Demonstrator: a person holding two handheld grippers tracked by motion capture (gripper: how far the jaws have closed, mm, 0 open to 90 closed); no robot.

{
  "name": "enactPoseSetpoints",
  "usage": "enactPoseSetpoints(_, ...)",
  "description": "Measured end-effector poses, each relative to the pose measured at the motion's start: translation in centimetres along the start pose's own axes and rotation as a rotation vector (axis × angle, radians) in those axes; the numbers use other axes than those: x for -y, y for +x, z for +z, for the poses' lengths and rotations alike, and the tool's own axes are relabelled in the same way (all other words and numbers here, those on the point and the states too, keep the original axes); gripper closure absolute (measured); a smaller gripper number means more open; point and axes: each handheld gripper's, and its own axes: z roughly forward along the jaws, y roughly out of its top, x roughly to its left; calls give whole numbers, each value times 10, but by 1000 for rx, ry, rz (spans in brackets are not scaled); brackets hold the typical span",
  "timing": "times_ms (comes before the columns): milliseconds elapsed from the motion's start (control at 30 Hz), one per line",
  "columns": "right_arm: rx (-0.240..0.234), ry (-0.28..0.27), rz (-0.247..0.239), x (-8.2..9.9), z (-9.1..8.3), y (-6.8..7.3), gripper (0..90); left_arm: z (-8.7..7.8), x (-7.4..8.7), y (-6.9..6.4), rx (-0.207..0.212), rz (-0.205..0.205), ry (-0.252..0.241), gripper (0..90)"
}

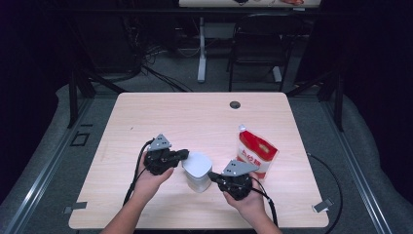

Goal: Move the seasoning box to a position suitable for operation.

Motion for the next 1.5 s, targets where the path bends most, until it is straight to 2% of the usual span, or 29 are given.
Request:
enactPoseSetpoints(267, 0, -2, -4, -1, -1, 0, 900, -4, 1, 3, -20, 2, 2, 838)
enactPoseSetpoints(567, -2, -9, -5, -3, -3, 0, 900, -9, 1, 6, -10, -12, -17, 791)
enactPoseSetpoints(667, -5, -19, 2, -5, -3, -1, 900, -11, 0, 6, -15, -5, -26, 787)
enactPoseSetpoints(867, -6, -23, -2, -9, -2, 1, 900, -15, 2, 10, -22, -17, -30, 760)
enactPoseSetpoints(1500, -15, -35, -28, -33, 0, 4, 900, -25, 6, 19, -56, -40, -44, 706)
